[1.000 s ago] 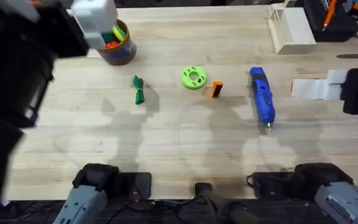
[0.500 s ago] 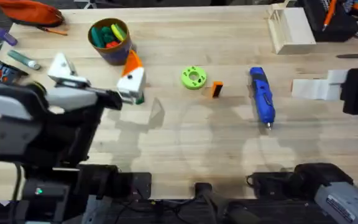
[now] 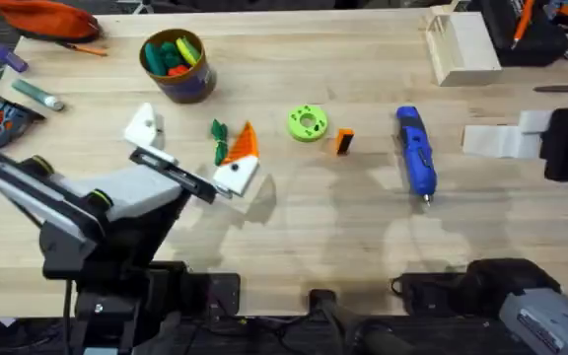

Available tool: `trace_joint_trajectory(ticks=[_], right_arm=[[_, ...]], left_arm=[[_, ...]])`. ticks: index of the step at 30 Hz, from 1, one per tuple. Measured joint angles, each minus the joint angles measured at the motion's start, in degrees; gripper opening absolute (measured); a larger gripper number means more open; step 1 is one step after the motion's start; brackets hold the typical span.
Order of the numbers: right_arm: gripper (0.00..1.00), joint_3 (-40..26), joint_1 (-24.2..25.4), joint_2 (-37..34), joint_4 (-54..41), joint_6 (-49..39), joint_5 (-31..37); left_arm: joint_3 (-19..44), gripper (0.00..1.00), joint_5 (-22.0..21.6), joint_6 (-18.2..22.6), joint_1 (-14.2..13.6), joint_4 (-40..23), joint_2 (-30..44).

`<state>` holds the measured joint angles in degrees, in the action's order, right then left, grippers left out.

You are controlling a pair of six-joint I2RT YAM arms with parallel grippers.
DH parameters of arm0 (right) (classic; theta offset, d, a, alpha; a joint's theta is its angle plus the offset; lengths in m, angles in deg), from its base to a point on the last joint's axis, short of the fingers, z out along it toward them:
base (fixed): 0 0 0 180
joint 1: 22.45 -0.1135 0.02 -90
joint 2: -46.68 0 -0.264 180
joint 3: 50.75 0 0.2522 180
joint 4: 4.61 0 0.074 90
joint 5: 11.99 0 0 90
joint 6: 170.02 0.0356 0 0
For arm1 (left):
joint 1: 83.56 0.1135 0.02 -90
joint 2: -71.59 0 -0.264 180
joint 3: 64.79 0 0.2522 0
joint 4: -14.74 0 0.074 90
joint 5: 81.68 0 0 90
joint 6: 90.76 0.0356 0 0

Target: Pick up the gripper from the table and insert it into the empty holder that is missing its gripper. Then pick up a screw, insert it into the mounting hole, and use the screwdriver to tighten it. Finally, clean up the table by picking up the vegetable and placing it into the bucket.

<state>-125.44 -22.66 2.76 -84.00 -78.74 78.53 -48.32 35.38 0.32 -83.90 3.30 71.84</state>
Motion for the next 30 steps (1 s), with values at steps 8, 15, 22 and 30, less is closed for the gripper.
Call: trace_joint_trajectory(ticks=[8, 15, 22, 30], right_arm=[[0.993, 0.0, 0.0, 0.0, 0.0, 0.0, -0.01], [0.993, 0.0, 0.0, 0.0, 0.0, -0.02, -0.01], [0.993, 0.0, 0.0, 0.0, 0.02, 0.0, -0.01], [0.993, 0.0, 0.0, 0.0, 0.0, 0.0, -0.01]], left_arm=[[-1.13, 0.985, 16.82, -0.02, 0.0, 0.12, 0.0], [-1.92, 0.985, 28.05, -0.21, 0.0, -8.04, 0.09], [-1.91, 0.985, 32.47, 0.17, 0.0, -8.58, 0.06], [-1.91, 0.985, 33.65, 2.4, 0.0, -8.76, 0.04]])
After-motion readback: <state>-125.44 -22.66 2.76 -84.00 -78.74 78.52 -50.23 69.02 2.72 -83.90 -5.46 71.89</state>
